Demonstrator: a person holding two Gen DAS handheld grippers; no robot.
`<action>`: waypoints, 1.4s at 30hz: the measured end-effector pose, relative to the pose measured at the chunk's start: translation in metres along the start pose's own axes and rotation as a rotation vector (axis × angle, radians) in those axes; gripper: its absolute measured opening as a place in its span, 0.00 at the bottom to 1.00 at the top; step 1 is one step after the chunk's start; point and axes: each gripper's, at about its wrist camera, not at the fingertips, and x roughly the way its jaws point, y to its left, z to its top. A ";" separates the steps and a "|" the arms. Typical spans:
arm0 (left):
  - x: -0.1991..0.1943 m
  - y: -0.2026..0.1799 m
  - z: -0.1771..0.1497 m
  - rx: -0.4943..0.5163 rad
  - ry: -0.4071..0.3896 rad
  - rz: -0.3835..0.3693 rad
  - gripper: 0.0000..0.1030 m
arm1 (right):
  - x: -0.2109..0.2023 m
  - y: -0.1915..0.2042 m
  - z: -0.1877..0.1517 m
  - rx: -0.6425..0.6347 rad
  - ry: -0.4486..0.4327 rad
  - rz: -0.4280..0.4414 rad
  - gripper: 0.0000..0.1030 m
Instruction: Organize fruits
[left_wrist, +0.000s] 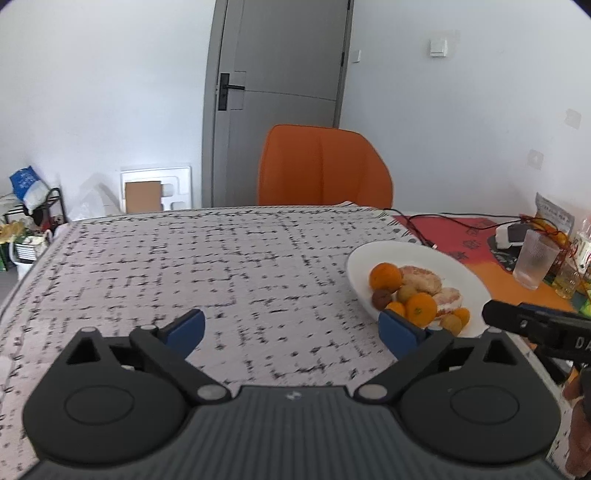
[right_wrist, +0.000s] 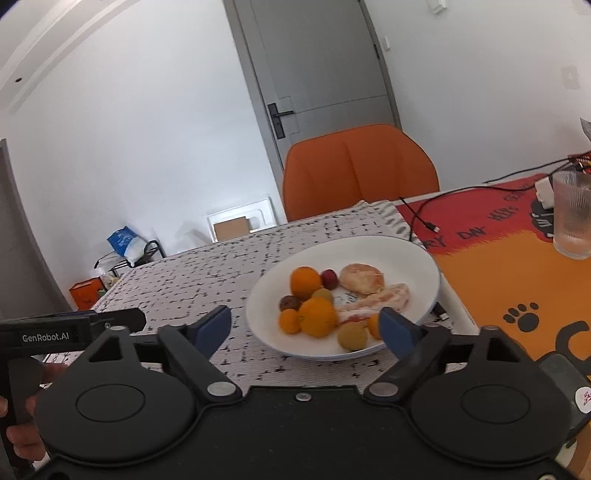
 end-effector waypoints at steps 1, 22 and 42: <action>-0.003 0.001 -0.001 0.002 0.002 0.006 0.97 | -0.002 0.003 0.000 -0.003 -0.001 0.006 0.89; -0.066 0.034 -0.010 0.004 -0.006 0.096 1.00 | -0.030 0.045 0.002 -0.070 0.021 0.051 1.00; -0.108 0.056 -0.025 -0.011 -0.015 0.162 1.00 | -0.059 0.061 -0.009 -0.067 0.075 0.049 1.00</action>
